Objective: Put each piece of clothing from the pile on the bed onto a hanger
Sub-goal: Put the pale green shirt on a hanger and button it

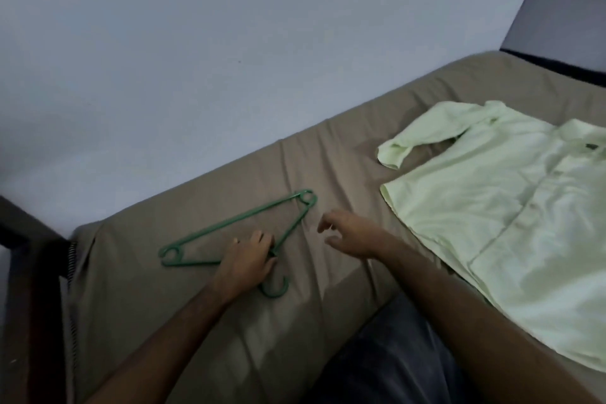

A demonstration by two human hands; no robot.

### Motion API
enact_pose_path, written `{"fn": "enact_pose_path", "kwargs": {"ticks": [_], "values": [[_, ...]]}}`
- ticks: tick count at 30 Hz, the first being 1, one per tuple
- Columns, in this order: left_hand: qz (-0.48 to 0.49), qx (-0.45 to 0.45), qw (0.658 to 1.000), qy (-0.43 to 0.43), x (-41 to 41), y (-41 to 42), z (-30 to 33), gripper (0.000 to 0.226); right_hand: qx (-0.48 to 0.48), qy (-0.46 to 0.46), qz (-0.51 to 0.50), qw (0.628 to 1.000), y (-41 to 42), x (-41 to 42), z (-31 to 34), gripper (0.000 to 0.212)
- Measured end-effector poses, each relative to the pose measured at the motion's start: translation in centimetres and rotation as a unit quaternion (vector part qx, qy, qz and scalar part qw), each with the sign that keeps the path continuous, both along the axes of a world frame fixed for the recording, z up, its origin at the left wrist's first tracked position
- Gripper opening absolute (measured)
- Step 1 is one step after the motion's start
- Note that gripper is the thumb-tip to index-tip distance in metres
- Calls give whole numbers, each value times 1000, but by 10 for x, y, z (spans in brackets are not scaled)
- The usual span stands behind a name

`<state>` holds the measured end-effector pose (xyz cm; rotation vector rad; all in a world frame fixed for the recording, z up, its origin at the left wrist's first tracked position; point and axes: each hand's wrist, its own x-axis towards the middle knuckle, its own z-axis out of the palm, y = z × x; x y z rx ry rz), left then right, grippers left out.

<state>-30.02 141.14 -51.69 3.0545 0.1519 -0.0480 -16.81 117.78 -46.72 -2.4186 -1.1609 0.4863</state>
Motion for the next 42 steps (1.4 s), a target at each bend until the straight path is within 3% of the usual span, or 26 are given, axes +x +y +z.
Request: {"fn": "enact_pose_path", "kwargs": {"ticks": [2,4,7,10,12,15,19,22,24,29,31,36,39,42], "values": [[-3,-51,999,-3,9,-4,4,35,-2,9,17,1000,0,-5,-5,28],[39,-170,984,-44,24,-14,18,29,10,9,9,1000,-6,-3,-4,28],[138,-379,912,-76,58,-44,55,23,87,51,-97,990,-23,11,16,22],[157,-487,853,-99,100,-78,87,16,243,253,-211,913,-47,14,54,43],[140,-516,836,-125,127,-107,102,19,305,314,-227,870,-62,11,79,61],[121,-553,815,-121,162,-169,123,21,315,253,-259,877,-92,8,109,58],[81,-636,764,-70,208,-268,145,18,341,155,-337,863,-170,18,125,35],[49,-657,751,-34,238,-340,151,21,293,86,-390,869,-240,33,117,30],[23,-672,740,-9,262,-389,151,25,283,32,-436,854,-281,53,103,22],[-52,-655,753,38,361,-513,125,33,279,-71,-563,775,-390,170,73,50],[-61,-643,762,37,407,-555,110,31,322,-60,-582,744,-435,229,61,46],[-125,-571,811,25,498,-617,68,29,378,13,-565,733,-523,341,40,20],[-173,-506,841,-84,537,-611,49,32,437,118,-591,668,-572,380,22,8],[-164,-465,864,-97,566,-594,35,39,482,216,-624,576,-615,403,8,27]]}}
